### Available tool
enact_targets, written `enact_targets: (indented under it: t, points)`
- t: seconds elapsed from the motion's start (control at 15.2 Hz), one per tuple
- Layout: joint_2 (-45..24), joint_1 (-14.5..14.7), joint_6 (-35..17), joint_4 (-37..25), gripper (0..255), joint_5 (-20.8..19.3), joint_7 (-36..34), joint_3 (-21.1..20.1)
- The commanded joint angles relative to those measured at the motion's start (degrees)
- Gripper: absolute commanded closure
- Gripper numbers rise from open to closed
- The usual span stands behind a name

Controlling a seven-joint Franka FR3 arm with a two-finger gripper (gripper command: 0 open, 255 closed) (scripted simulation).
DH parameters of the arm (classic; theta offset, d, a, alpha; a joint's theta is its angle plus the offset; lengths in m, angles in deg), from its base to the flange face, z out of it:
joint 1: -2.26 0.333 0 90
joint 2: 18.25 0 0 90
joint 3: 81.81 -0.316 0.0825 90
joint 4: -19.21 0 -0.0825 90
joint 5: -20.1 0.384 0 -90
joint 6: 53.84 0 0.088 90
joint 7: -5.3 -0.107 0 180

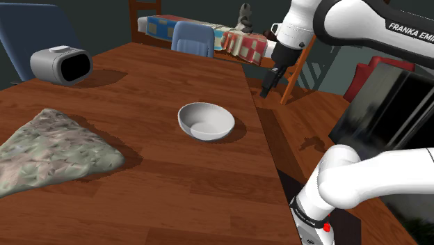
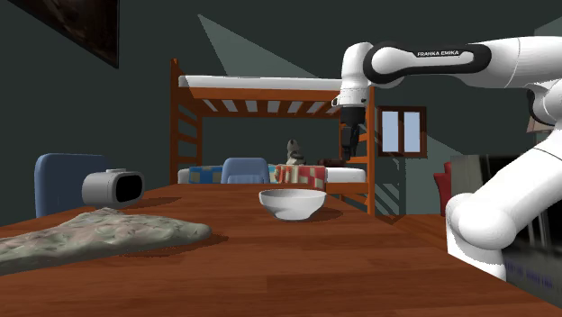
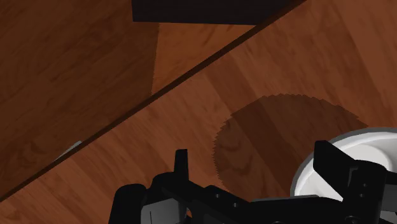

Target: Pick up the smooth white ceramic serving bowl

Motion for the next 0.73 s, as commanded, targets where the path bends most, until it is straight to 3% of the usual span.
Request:
enact_targets:
  t: [0.0, 0.66]
  points:
    - [0.00, 0.00, 0.00, 0.00, 0, 0.00, 0.00, 0.00]
    - [-13.80, 1.23, -4.78, -6.08, 0, 5.19, -13.83, -11.50]
